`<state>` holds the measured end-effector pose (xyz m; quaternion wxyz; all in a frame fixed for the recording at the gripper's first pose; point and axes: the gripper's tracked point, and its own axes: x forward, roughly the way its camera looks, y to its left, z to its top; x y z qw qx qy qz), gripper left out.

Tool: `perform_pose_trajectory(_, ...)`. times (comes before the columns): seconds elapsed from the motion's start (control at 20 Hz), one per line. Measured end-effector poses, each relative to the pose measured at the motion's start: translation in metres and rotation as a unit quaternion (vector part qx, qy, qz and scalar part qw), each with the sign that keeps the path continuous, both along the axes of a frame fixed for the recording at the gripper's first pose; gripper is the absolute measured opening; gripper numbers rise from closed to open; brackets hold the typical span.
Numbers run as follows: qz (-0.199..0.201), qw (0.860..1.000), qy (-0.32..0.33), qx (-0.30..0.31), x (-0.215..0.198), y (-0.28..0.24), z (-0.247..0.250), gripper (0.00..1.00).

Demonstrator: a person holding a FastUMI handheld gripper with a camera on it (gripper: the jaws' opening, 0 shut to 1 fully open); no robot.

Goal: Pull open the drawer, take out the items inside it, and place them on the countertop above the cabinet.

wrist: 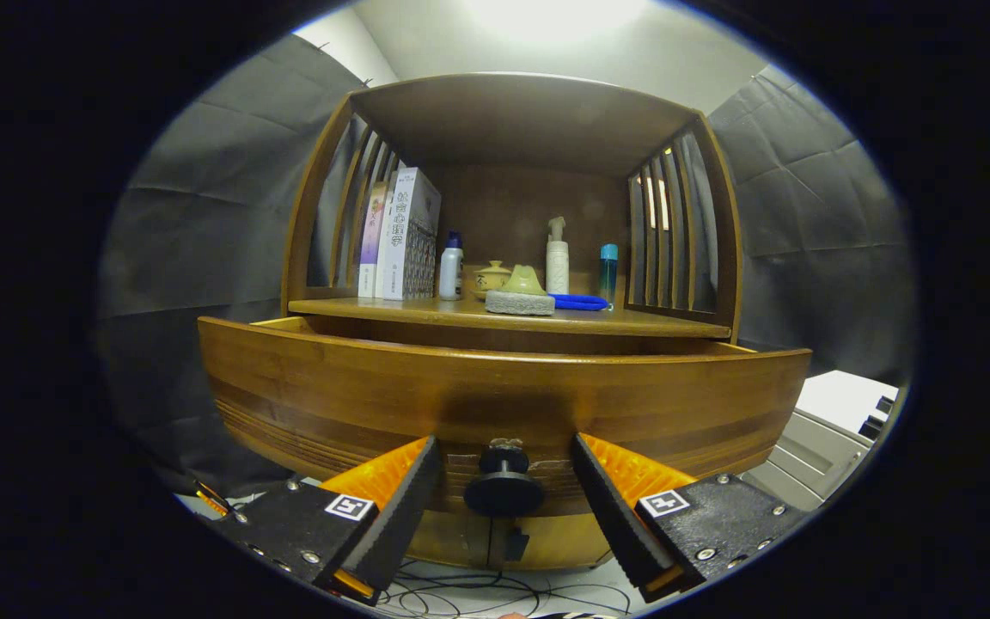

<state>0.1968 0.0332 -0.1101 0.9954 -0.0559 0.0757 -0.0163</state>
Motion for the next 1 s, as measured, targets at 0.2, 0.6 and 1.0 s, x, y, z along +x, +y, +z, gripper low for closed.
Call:
perform_pose_trajectory(0.2, -0.002, 1.000, 0.002, 0.001, 0.013, 0.000, 0.000, 0.96)
perform_pose_trajectory(0.6, -0.003, 1.000, 0.002, 0.002, 0.037, 0.001, -0.001, 0.96)
perform_pose_trajectory(1.0, -0.008, 1.000, 0.001, 0.000, 0.065, 0.002, -0.003, 0.96)
